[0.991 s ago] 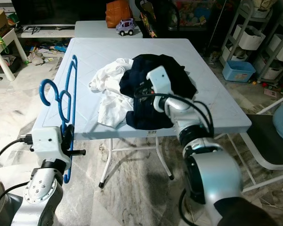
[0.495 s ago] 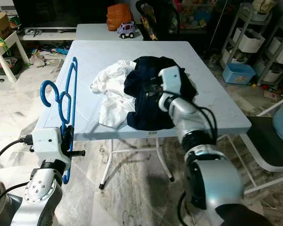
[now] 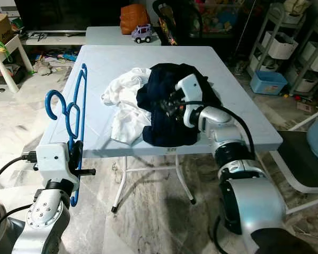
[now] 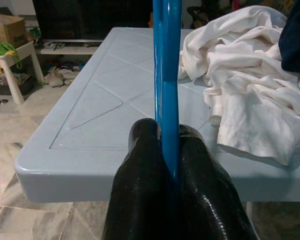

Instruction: Hang hanger

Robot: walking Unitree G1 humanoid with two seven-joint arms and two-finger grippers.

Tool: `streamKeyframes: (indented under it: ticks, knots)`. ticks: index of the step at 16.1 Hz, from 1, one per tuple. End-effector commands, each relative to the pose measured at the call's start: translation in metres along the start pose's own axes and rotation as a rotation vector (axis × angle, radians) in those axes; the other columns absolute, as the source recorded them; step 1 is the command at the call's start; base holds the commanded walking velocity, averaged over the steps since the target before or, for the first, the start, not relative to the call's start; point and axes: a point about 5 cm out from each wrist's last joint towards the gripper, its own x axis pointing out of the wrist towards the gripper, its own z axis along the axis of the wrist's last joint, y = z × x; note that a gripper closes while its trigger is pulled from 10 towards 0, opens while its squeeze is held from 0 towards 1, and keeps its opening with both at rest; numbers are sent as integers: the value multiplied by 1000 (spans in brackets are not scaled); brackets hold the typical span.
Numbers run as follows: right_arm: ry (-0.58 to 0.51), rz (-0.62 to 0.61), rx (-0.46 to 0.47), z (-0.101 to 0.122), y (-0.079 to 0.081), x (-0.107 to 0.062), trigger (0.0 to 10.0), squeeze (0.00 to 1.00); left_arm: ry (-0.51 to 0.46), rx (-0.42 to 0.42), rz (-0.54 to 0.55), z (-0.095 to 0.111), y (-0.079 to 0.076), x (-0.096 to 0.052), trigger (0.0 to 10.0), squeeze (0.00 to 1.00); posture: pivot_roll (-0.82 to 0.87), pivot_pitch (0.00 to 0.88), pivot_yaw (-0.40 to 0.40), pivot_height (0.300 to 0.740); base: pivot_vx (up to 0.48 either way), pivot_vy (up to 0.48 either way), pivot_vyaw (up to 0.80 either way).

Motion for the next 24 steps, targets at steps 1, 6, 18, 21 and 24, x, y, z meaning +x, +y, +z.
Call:
streamKeyframes:
  ticks: [1,6,18,21,24]
  knots:
    - [48,41,-14,-3,-1,-4,10000,0,-4,4,-10,1,-1,-1,10000,0,64,0,-50,740,0,0,0]
    - [158,126,22,-25,2,-13,10000,0,1,3,-13,1,0,-3,10000,0,63,6,-49,740,0,0,0]
    - [292,-12,83,-64,37,20,10000,0,4,8,-16,3,1,-5,10000,0,90,21,-51,740,0,0,0]
    - [269,-80,115,-57,48,36,10000,0,7,10,-9,3,2,-8,10000,0,107,31,-58,740,0,0,0]
    - [261,-147,136,-52,55,46,10000,0,12,12,-4,2,3,-11,10000,0,117,41,-60,740,0,0,0]
